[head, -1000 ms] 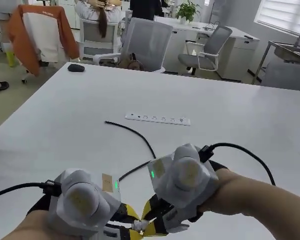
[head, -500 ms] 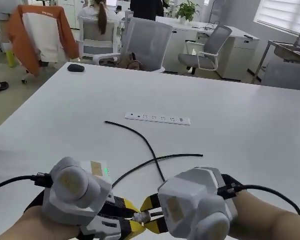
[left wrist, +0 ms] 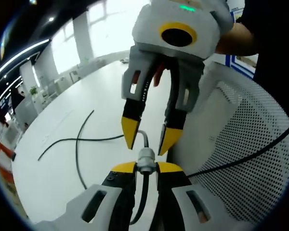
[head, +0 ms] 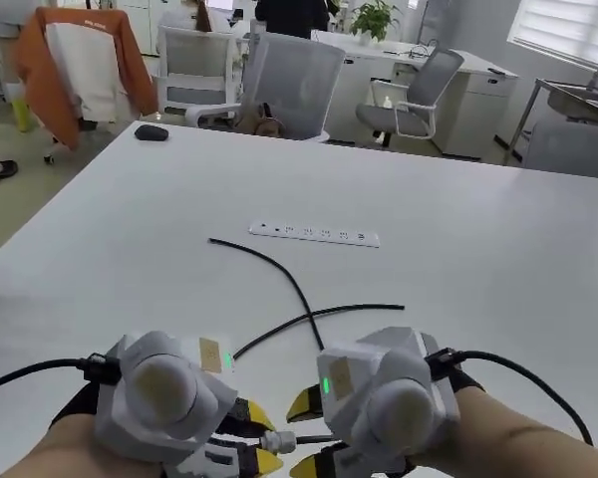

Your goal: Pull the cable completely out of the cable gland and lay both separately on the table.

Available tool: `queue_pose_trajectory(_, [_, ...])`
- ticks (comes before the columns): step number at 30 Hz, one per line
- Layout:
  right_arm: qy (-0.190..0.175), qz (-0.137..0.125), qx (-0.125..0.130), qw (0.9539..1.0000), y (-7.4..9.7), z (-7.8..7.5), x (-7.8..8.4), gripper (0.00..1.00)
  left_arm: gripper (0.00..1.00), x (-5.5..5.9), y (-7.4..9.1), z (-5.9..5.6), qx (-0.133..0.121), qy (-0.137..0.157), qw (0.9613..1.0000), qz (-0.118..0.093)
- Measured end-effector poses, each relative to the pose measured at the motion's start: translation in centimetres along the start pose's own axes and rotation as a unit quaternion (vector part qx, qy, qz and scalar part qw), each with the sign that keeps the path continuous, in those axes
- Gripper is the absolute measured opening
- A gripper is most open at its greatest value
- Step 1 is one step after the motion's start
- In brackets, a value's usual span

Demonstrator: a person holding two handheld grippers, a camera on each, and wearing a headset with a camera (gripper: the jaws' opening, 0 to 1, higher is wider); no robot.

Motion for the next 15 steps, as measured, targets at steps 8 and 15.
queue_pose_trajectory(8, [-0.042,-0.009,0.008,0.9991,-1.0,0.4,0.1,0.18,0.17,0.0,-0.5,-0.4,-0.015,-0.054,0.9981,0.024])
queue_pose_trajectory(15, [-0.062,-0.007,0.046,0.997,-2.1,0.5,0.5,0.05,0.17,0.3,-0.3,0.1,-0.025,-0.064,0.9972,0.031])
Point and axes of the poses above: the centre of the closed fingertips' face, and the gripper's own axes: y roughly backward along the fingers, z roughly to its left, x roughly out of its underside, the point moved 7 cm from there along y, roughly backward along the fingers, and after that the axes turned 9 degrees about y, right-handed, at the moved point
